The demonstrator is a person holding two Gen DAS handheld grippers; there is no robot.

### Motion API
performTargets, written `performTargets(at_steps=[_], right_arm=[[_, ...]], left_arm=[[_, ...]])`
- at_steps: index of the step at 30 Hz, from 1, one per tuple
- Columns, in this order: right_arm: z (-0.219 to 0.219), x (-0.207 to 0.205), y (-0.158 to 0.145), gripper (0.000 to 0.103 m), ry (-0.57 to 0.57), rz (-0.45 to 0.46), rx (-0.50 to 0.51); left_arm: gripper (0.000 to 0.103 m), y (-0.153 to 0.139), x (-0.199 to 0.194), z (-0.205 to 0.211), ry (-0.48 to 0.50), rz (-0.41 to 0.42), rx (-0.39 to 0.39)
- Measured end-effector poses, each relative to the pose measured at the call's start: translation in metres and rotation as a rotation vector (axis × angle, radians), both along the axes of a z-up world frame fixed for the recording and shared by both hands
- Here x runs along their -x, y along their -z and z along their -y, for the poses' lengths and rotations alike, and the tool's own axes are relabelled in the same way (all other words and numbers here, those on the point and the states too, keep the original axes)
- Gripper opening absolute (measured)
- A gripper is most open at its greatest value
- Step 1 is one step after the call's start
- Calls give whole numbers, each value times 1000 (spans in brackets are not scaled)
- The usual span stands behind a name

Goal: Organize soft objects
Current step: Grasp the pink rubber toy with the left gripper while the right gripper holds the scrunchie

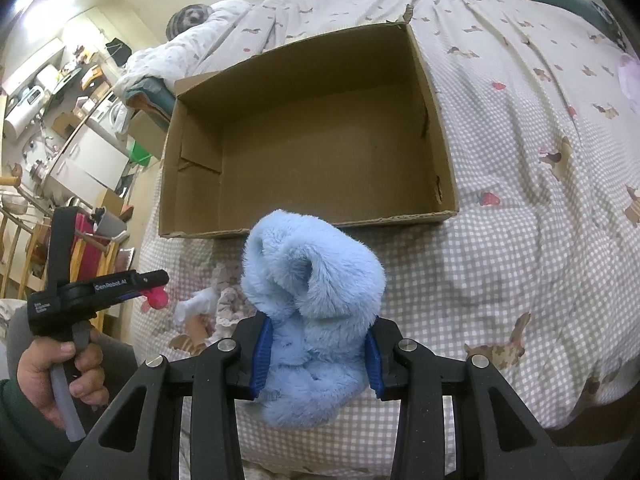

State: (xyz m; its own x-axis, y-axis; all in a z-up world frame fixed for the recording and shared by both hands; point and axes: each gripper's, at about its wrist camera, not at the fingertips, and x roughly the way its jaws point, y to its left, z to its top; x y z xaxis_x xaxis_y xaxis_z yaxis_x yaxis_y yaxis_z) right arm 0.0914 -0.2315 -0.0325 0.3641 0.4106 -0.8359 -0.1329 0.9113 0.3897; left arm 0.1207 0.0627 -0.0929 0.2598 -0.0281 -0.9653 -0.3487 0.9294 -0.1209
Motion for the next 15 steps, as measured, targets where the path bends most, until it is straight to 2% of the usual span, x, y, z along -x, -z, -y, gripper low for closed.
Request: performTargets(at_steps=[4,9,15], right_arm=[[-2,2,0,40,-4,4,15],[1,6,-5,40,4,26,17],[6,13,-28,40,11,81,-11]], left_arm=[[41,-9,11,3,27,20,-26],[41,-30,19,14,82,85,-81],[41,-66,26,23,120,170,-104]])
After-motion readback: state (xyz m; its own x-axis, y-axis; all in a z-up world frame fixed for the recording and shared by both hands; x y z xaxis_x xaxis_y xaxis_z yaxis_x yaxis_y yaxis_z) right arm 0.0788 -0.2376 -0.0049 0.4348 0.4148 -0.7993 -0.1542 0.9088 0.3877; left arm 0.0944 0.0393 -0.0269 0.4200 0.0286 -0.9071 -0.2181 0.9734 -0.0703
